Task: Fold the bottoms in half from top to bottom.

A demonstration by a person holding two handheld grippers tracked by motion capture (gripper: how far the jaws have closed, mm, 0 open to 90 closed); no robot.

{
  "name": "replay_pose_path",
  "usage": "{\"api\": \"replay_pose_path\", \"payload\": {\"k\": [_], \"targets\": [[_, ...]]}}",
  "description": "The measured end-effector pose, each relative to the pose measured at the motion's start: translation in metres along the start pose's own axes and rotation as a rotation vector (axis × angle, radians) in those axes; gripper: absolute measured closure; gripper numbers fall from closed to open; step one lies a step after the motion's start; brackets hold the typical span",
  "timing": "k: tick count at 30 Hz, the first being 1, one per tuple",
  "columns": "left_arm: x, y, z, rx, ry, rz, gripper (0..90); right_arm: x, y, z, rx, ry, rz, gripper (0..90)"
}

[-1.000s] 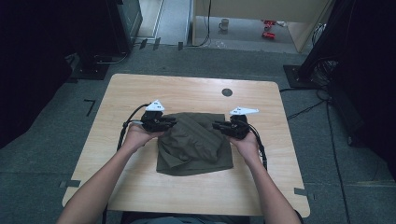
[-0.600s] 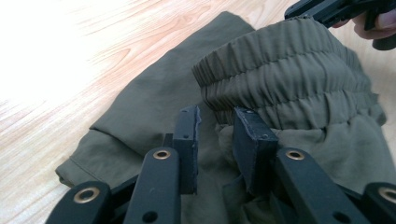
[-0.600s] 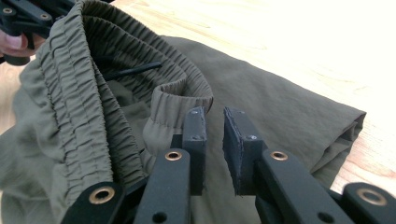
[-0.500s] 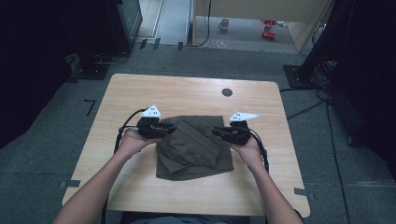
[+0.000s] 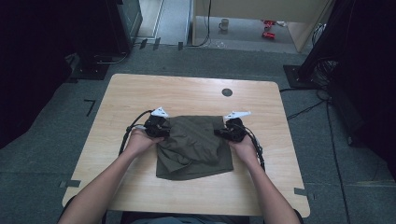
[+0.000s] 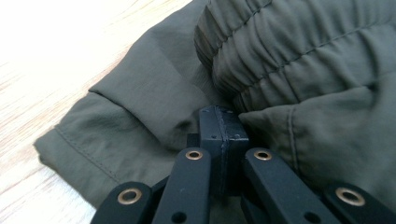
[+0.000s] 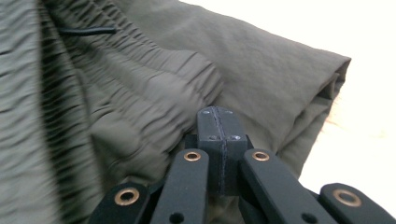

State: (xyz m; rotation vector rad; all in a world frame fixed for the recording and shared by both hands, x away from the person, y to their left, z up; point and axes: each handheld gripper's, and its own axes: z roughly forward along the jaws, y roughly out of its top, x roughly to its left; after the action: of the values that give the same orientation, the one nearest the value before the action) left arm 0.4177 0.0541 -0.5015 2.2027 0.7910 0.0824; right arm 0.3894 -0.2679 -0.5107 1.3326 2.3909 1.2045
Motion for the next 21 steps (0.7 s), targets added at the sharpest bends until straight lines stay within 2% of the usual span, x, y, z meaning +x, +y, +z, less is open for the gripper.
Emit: {"api": "replay_pose_path", "payload": {"k": [2, 4, 6, 8, 10, 12, 14, 18, 19, 20, 21], "targets": [[0.001, 0.0, 0.005, -0.01, -0.005, 0.002, 90.0, -0.003, 0.002, 0.006, 0.007, -0.005, 0.007, 90.0], [0.002, 0.0, 0.007, -0.018, -0.005, 0.002, 90.0, -0.007, 0.004, 0.011, -0.016, -0.012, 0.009, 90.0], [0.003, 0.003, 0.012, -0.042, -0.009, 0.004, 90.0, -0.01, 0.005, 0.014, -0.04, -0.008, 0.038, 90.0], [0.003, 0.004, 0.013, -0.073, -0.027, 0.0, 90.0, -0.016, 0.005, 0.019, -0.062, 0.056, 0.091, 89.9], [0.001, 0.006, 0.008, -0.092, -0.024, 0.012, 90.0, -0.02, 0.005, 0.018, -0.084, 0.108, 0.138, 85.5], [-0.003, 0.009, 0.0, -0.117, -0.028, 0.034, 85.4, -0.021, 0.007, 0.012, -0.115, 0.165, 0.149, 80.2], [-0.008, 0.012, -0.009, -0.134, -0.043, 0.051, 80.7, -0.016, 0.01, -0.003, -0.152, 0.222, 0.129, 77.9], [-0.025, 0.014, -0.031, -0.15, -0.065, 0.138, 73.6, 0.005, 0.009, -0.03, -0.174, 0.247, 0.033, 76.7], [-0.025, 0.014, -0.031, -0.15, -0.065, 0.138, 72.2, 0.005, 0.009, -0.03, -0.174, 0.247, 0.033, 76.7], [-0.035, 0.012, -0.042, -0.153, -0.08, 0.183, 71.1, 0.016, 0.004, -0.041, -0.173, 0.257, -0.009, 75.1], [-0.035, 0.012, -0.042, -0.153, -0.08, 0.183, 70.0, 0.021, 0.002, -0.045, -0.167, 0.255, -0.029, 74.7]]}}
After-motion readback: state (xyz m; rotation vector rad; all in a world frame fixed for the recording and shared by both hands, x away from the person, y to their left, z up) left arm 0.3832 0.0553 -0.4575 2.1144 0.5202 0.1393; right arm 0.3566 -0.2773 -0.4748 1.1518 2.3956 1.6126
